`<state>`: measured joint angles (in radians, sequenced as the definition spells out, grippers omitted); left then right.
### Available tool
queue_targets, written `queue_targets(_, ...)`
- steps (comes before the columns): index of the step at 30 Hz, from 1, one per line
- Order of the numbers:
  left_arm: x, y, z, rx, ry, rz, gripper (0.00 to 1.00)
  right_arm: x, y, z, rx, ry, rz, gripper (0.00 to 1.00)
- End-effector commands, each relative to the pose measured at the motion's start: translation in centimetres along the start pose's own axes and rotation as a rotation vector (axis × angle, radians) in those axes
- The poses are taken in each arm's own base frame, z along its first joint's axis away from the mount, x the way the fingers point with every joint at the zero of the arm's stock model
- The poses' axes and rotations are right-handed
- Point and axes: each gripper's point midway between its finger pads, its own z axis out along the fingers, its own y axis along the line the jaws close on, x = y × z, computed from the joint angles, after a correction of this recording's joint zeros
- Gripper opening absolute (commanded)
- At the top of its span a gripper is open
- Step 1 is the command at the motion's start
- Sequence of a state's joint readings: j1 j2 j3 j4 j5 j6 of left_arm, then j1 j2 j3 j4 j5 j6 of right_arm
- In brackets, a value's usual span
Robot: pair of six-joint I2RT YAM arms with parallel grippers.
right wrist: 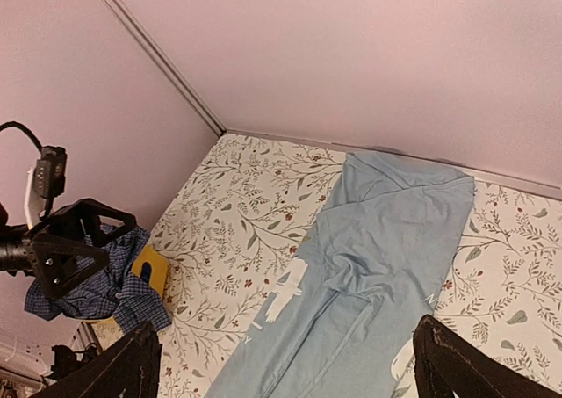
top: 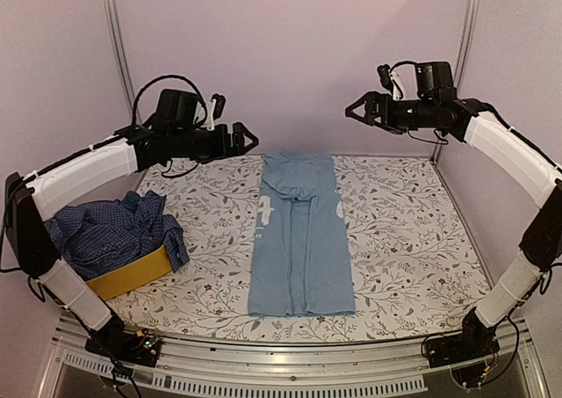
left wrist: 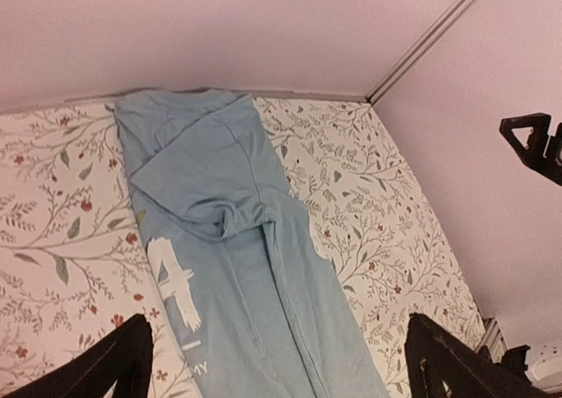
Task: Fold and stack the mixed laundry pile
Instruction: Pick up the rectangle-folded T-shirt from the center of the board.
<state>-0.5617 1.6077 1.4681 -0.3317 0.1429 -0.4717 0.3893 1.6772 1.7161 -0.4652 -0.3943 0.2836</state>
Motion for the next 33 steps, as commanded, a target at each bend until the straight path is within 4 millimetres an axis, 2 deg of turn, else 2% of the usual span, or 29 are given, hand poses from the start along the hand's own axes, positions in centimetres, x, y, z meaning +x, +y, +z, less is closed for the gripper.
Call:
queue_targets(1,8.7,-0.6,-1.0,0.072,0.208,-0.211,1.00,10.5,-0.1,-0.7,-0.101,0.284,0.226,0.97)
queue_targets(3,13.9,-2.7,-2.8,0.105,0.320,-0.254,1.00,15.1,0.1,-2.4,-0.107,0.364,0.314,0.92)
queue_targets(4,16.6,-3.4,-3.6,0.105,0.377,-0.265,0.99,16.7,0.9,-3.9,-0.116,0.383,0.357,0.90)
queue_targets(5,19.3,-3.6,-4.3,0.080,0.430,-0.277,0.96,19.9,1.0,-4.8,-0.109,0.439,0.404,0.87)
queue_targets(8,26.1,-3.8,-6.6,0.035,0.570,-0.349,0.82,26.7,1.7,-6.8,-0.069,0.550,0.462,0.82)
queue_targets(11,30.7,-3.3,-8.2,0.012,0.640,-0.419,0.67,33.0,2.2,-8.4,-0.043,0.650,0.535,0.74)
queue_targets(13,32.3,-3.0,-8.8,-0.012,0.655,-0.441,0.58,36.1,2.2,-9.0,-0.018,0.685,0.558,0.70)
queue_targets(17,34.5,-2.2,-9.0,-0.027,0.676,-0.496,0.41,38.8,1.8,-9.5,0.001,0.691,0.600,0.62)
queue_targets(21,36.0,-1.7,-8.2,-0.026,0.687,-0.523,0.35,40.5,1.4,-8.9,0.021,0.720,0.601,0.55)
queue_targets(26,37.1,-1.9,-7.1,-0.022,0.715,-0.499,0.33,41.5,1.4,-7.6,0.037,0.736,0.586,0.50)
queue_targets(33,38.9,-1.8,-5.9,-0.026,0.768,-0.476,0.32,44.1,1.5,-7.2,0.058,0.800,0.578,0.46)
